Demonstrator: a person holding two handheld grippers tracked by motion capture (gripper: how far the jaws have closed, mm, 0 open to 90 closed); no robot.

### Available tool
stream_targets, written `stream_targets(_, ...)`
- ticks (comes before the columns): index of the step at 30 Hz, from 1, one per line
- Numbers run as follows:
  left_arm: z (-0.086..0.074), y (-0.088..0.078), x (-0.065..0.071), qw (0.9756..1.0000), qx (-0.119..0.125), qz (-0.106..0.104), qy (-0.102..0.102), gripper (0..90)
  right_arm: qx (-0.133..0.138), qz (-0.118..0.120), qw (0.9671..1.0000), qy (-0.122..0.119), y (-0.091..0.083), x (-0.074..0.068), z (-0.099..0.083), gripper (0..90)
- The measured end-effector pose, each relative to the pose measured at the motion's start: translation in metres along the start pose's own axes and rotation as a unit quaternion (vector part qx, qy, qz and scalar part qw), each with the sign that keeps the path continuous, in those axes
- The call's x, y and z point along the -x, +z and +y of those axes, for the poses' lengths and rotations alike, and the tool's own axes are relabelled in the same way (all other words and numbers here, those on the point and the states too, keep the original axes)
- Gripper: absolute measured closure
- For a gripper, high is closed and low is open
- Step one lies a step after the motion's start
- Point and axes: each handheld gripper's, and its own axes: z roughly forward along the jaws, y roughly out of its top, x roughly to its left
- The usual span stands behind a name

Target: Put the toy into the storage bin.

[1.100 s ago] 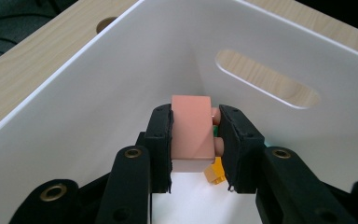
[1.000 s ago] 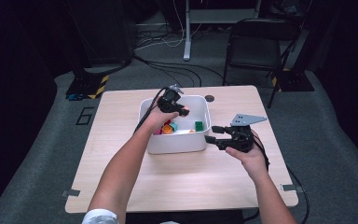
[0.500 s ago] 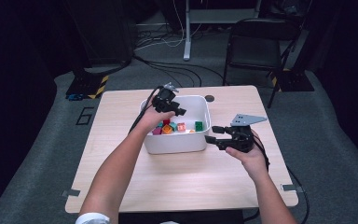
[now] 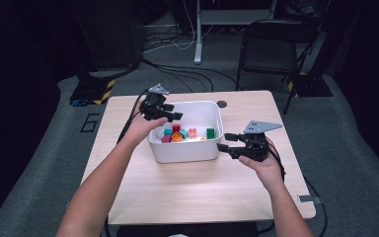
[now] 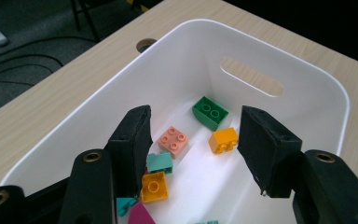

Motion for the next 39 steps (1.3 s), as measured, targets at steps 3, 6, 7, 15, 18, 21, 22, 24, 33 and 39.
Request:
stream_targets(3, -0.004, -0.015, -0.001, 0.9998, 0.012, 0.01, -0.009, 42.9, 0.001, -0.002, 1.0, 0.0, -0.001, 0.0, 0.0, 44.8)
stream_targets(6, -0.01, -0.029, -0.004, 0.9995, 0.019, 0.02, -0.016, 42.4, -0.001, -0.004, 1.0, -0.001, -0.001, 0.0, 0.0, 44.8)
stream_targets(7, -0.012, -0.033, -0.005, 0.9993, 0.022, 0.022, -0.019, 42.3, -0.001, -0.005, 1.0, -0.001, -0.001, 0.0, 0.0, 44.8)
stream_targets(15, -0.035, -0.063, -0.009, 0.9985, 0.028, 0.041, -0.022, 41.5, -0.006, -0.008, 1.0, -0.001, 0.001, 0.0, -0.001, 44.8)
stream_targets(18, -0.047, -0.071, -0.008, 0.9981, 0.034, 0.043, -0.026, 40.6, -0.009, -0.008, 0.9999, -0.001, 0.002, -0.001, -0.001, 44.8)
stream_targets(21, -0.058, -0.075, -0.005, 0.9978, 0.039, 0.046, -0.029, 39.8, -0.011, -0.009, 0.9999, -0.001, 0.003, 0.0, -0.002, 44.8)
stream_targets(22, -0.062, -0.075, -0.005, 0.9978, 0.039, 0.044, -0.03, 39.5, -0.011, -0.009, 0.9999, -0.001, 0.003, 0.0, -0.002, 44.8)
stream_targets(24, -0.07, -0.077, -0.003, 0.9978, 0.038, 0.045, -0.03, 39.4, -0.012, -0.009, 0.9999, -0.001, 0.004, -0.001, -0.002, 44.7)
stream_targets(33, -0.116, -0.078, -0.007, 0.9973, 0.029, 0.048, -0.046, 37.8, -0.025, -0.011, 0.9996, -0.004, 0.009, -0.002, -0.004, 44.8)
stream_targets(39, -0.155, -0.075, -0.01, 0.9953, 0.035, 0.053, -0.073, 37.2, -0.032, -0.018, 0.9993, 0.0, 0.012, -0.001, -0.005, 44.8)
